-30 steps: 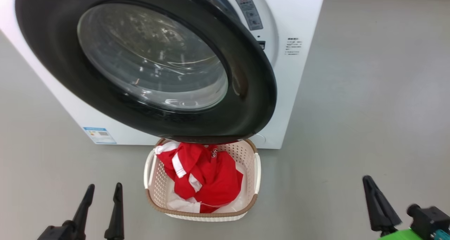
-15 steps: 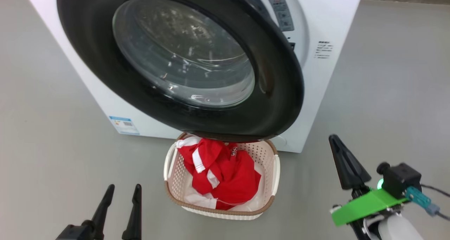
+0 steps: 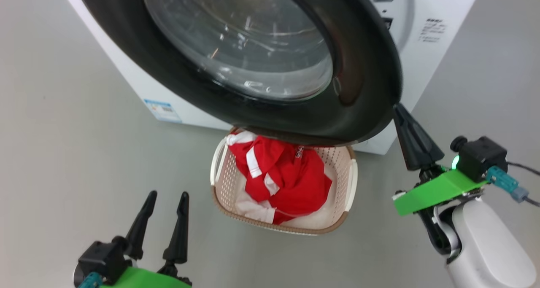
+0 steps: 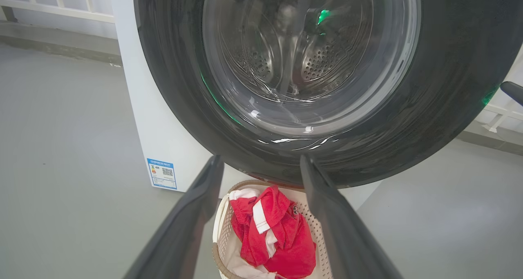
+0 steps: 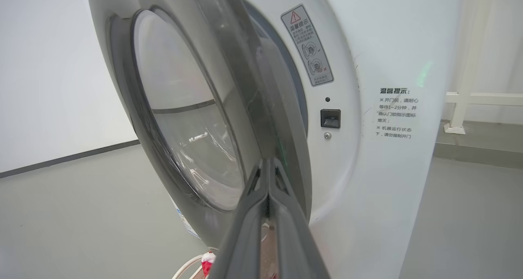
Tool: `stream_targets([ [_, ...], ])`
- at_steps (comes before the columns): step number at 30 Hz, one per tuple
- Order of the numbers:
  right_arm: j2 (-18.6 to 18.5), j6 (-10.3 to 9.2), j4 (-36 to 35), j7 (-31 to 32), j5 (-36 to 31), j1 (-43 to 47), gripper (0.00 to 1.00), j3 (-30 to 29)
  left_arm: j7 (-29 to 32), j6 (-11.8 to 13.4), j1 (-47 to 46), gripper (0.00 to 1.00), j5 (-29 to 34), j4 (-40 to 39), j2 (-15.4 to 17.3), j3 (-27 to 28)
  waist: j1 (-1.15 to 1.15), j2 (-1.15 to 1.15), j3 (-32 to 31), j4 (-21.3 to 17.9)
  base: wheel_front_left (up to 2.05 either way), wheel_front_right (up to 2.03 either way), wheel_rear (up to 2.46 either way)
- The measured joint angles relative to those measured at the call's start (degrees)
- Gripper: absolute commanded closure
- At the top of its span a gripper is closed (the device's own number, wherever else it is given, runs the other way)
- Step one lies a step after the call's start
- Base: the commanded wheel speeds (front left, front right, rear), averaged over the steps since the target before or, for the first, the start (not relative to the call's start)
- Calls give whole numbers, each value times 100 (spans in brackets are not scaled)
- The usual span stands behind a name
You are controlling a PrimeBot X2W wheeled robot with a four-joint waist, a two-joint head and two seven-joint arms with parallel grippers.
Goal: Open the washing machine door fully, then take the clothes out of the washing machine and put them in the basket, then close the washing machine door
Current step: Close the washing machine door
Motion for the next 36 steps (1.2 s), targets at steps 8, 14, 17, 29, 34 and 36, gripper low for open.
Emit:
stream_targets([
  [8,-82,10,44,-1,0,-501,100,-91,-1,0,-380,0,-114,-42,-18,-125,0,0,489,168,0,0,0],
  [14,-151,10,44,-1,-1,-951,100,-229,-1,0,-625,0,-235,-92,-25,-258,0,0,865,259,0,0,0],
  [17,-176,10,45,-1,-2,-1204,100,-325,-1,0,-802,0,-311,-130,-31,-311,0,0,1061,307,0,0,0],
  [29,-152,93,52,-8,-29,-1728,100,-514,-1,0,-1121,0,-408,-147,-64,-376,0,0,1597,488,0,0,0],
  [34,-136,93,102,-1,-55,-1748,100,-545,-1,0,-1127,0,-424,-127,-65,-370,0,0,1563,504,0,0,0],
  [36,-88,109,112,-1,-54,-1766,100,-579,-1,0,-1130,0,-424,-115,-65,-370,0,0,1552,502,0,0,0],
])
